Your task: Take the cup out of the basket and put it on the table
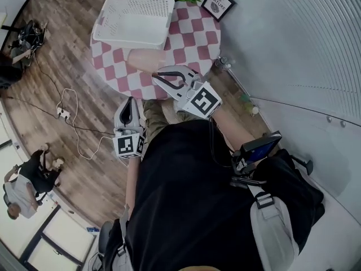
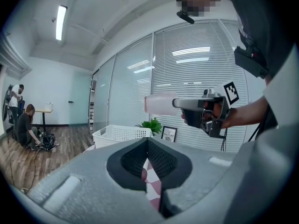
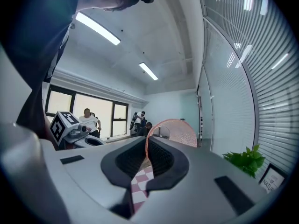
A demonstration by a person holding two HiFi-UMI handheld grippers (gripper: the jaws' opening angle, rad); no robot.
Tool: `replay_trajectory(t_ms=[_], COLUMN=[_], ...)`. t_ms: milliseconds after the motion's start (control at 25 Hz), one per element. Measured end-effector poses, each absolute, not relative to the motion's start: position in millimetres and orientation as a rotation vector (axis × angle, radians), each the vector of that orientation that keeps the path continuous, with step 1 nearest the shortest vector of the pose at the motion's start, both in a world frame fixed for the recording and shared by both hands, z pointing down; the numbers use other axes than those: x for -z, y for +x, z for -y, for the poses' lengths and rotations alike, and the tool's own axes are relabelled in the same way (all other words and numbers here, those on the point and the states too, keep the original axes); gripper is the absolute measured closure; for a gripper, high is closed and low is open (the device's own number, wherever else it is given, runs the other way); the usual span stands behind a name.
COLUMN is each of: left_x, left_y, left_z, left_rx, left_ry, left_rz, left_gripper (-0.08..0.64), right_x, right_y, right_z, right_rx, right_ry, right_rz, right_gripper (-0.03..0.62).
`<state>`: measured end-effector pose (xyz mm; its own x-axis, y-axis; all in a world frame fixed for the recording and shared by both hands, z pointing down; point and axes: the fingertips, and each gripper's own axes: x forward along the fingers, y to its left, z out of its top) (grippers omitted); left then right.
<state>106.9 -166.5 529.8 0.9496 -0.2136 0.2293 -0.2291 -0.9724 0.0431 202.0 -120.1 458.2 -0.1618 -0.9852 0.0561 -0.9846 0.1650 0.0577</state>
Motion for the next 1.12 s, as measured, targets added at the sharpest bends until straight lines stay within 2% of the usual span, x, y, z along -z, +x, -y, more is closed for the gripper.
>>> replay_trajectory(t_ms=[1120], left_x=[-545.0], left_y=[113.3], left_z=[130.9], left_rx=[-0.332], left_ry=[3.092], left_rz=[0.214], left_gripper=[0.555], right_x=[-538.6], right_y=[181.4], right_z=[92.9], right_rx=[-0.179], right_ry=[1.933], right_rz=[2.300], right_gripper=[0.571])
